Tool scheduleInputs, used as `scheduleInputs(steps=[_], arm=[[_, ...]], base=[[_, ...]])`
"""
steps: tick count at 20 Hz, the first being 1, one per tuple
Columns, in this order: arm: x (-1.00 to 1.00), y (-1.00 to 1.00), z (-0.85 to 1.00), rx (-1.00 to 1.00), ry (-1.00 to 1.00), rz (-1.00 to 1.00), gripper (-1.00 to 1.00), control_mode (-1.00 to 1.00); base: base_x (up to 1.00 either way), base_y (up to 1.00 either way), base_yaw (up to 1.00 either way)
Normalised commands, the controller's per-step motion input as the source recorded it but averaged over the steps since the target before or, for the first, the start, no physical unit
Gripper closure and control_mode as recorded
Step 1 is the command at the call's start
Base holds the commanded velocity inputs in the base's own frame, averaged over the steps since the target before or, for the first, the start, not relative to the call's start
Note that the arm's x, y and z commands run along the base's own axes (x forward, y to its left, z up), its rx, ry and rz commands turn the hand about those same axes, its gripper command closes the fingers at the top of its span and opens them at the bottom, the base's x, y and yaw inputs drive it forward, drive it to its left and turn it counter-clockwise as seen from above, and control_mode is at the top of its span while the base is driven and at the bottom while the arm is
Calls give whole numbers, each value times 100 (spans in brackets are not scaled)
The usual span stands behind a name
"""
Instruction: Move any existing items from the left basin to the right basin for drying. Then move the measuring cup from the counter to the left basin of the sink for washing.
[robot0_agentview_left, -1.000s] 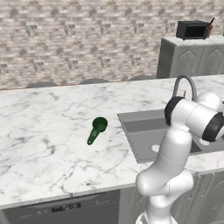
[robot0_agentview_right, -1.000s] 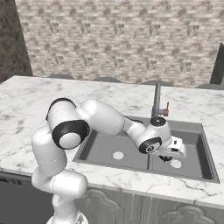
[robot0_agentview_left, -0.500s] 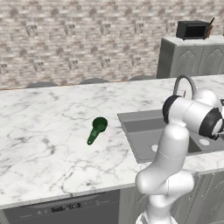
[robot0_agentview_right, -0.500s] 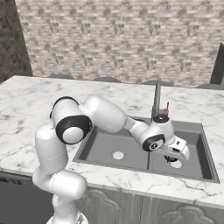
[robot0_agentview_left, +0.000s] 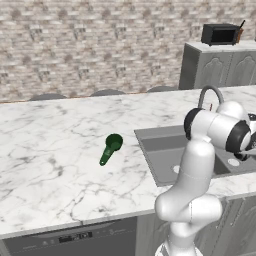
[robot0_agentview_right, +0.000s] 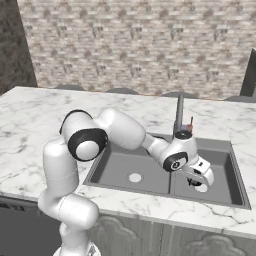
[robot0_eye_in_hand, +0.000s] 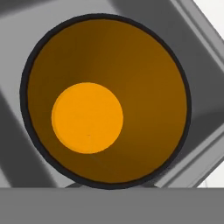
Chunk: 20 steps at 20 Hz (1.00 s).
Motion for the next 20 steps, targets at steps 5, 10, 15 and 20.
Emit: scheduleInputs(steps=[5,10,15,20], arm=[[0,-5,-10,9,0,-4,100,-100],[2,-2,-10,8,0,-3,100,-100],[2,-1,-16,6,0,-1,100,-100],[2,-1,-22,2,0,-2,100,-100]], base=[[0,0,0],[0,0,0],[0,0,0],[0,0,0]])
